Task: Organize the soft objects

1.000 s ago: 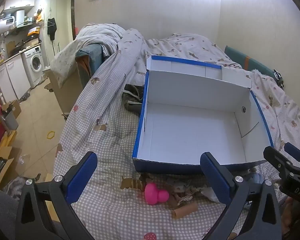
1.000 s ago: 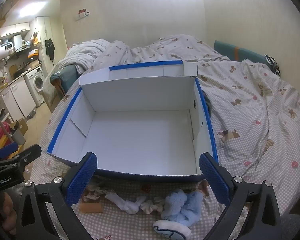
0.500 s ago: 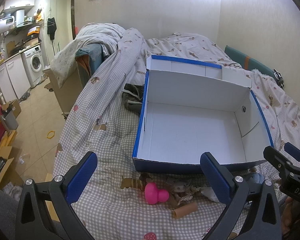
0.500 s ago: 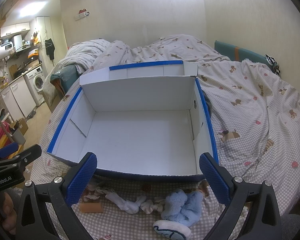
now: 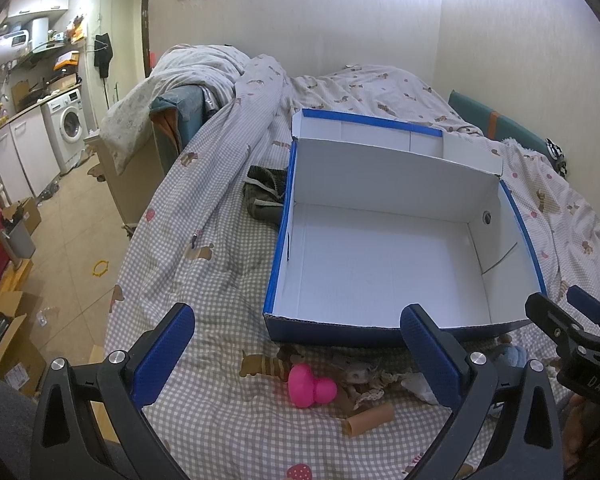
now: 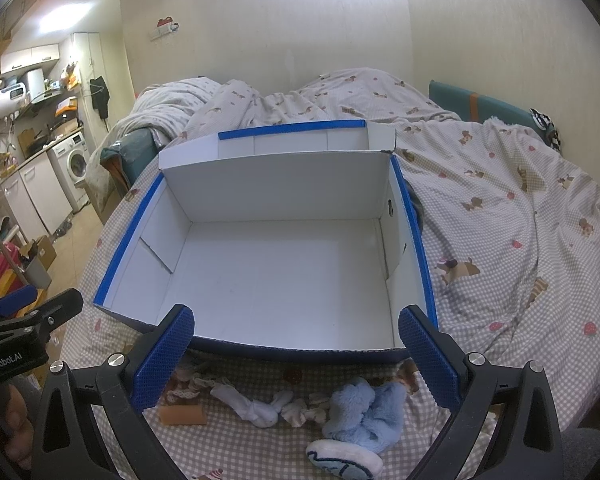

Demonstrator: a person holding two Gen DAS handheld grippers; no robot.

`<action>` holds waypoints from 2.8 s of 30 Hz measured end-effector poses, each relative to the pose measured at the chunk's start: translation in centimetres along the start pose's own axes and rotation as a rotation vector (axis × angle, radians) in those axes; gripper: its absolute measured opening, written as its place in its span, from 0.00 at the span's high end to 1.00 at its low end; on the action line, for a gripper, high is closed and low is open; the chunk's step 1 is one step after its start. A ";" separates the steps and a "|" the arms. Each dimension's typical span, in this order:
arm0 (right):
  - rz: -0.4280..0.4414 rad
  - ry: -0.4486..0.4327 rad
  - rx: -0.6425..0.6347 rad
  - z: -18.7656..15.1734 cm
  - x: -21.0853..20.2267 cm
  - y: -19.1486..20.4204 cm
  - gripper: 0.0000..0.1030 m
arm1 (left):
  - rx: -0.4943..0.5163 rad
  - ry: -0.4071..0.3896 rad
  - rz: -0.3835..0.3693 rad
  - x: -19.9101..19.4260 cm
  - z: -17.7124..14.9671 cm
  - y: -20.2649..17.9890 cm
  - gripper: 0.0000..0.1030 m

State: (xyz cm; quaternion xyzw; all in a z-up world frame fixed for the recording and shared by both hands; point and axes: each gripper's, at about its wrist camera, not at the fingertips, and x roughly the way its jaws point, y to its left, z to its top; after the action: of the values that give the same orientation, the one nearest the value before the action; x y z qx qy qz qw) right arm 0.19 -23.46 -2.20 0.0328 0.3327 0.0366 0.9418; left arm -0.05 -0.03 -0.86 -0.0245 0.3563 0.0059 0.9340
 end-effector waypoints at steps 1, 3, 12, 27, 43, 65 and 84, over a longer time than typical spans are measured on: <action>0.000 0.000 0.000 0.0 0.0 0.0 0.00 | 0.000 0.000 0.000 0.0 0.0 0.0 0.00; 0.000 0.000 0.000 0.0 0.0 0.0 0.00 | 0.002 0.000 0.001 0.0 0.0 0.0 0.00; 0.000 0.003 0.002 0.1 0.0 0.0 0.00 | 0.010 0.001 -0.001 0.4 -0.3 0.2 0.00; -0.001 0.008 0.000 0.0 0.1 0.1 0.00 | 0.010 0.005 0.003 0.4 -0.4 0.0 0.00; -0.002 0.008 -0.002 -0.1 0.2 0.2 0.00 | 0.013 0.004 0.006 0.4 -0.4 0.0 0.00; -0.063 0.229 0.165 -1.8 2.6 -6.4 0.00 | -0.031 0.373 0.154 6.4 -2.3 5.9 0.00; 0.036 0.692 0.224 -7.3 8.3 -5.9 0.00 | -0.059 0.605 -0.112 12.5 -5.2 0.4 0.62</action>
State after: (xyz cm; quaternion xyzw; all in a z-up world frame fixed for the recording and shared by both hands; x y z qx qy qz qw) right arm 2.32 -28.31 -13.57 0.1276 0.6328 0.0256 0.7633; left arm 5.81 0.00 -13.02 -0.0719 0.6160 -0.0429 0.7833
